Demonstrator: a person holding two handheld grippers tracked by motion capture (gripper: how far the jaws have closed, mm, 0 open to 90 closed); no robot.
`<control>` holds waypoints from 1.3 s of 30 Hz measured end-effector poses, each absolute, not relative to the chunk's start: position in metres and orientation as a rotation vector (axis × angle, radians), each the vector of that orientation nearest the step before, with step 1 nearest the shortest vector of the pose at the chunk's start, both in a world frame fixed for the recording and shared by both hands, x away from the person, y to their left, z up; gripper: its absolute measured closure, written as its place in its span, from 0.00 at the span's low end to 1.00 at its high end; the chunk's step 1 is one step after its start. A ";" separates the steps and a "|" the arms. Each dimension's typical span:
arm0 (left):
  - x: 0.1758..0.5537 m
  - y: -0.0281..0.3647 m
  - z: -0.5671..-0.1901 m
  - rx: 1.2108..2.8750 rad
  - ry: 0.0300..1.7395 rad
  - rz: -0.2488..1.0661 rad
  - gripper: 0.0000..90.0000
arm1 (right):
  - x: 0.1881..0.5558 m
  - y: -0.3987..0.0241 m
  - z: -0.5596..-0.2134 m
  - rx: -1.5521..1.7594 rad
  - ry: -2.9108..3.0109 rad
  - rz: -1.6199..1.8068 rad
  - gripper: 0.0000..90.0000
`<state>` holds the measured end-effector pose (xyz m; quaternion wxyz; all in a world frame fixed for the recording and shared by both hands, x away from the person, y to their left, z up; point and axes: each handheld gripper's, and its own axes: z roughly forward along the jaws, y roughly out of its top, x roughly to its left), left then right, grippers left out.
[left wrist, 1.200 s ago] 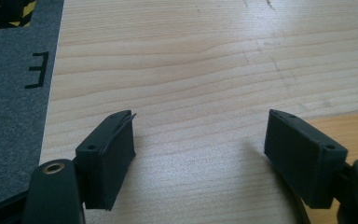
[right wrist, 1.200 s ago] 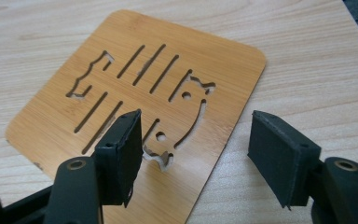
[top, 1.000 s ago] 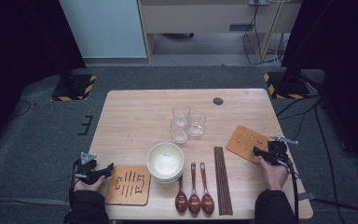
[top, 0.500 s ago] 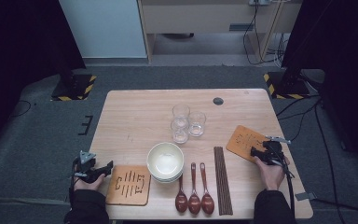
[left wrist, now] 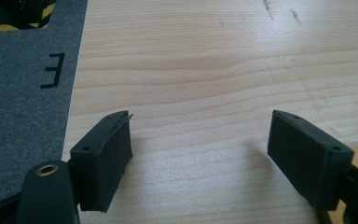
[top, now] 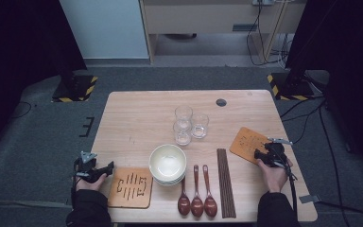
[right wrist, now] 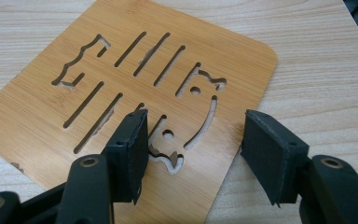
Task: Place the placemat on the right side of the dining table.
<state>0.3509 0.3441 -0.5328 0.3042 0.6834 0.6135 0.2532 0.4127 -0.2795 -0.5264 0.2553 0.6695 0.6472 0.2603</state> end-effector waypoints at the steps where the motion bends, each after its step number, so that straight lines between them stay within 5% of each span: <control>1: 0.352 0.345 -0.533 1.804 1.627 0.672 0.23 | 0.413 -0.280 -0.526 1.815 1.760 0.707 0.46; 20: 0.355 0.342 -0.535 1.842 1.604 0.700 0.20 | 0.412 -0.296 -0.526 1.776 1.810 0.761 0.49; 27: 0.356 0.342 -0.535 1.840 1.616 0.708 0.18 | 0.409 -0.294 -0.522 1.780 1.765 0.814 0.34; 39: 0.357 0.341 -0.535 1.839 1.632 0.705 0.13 | 0.412 -0.283 -0.530 1.816 1.749 0.745 0.29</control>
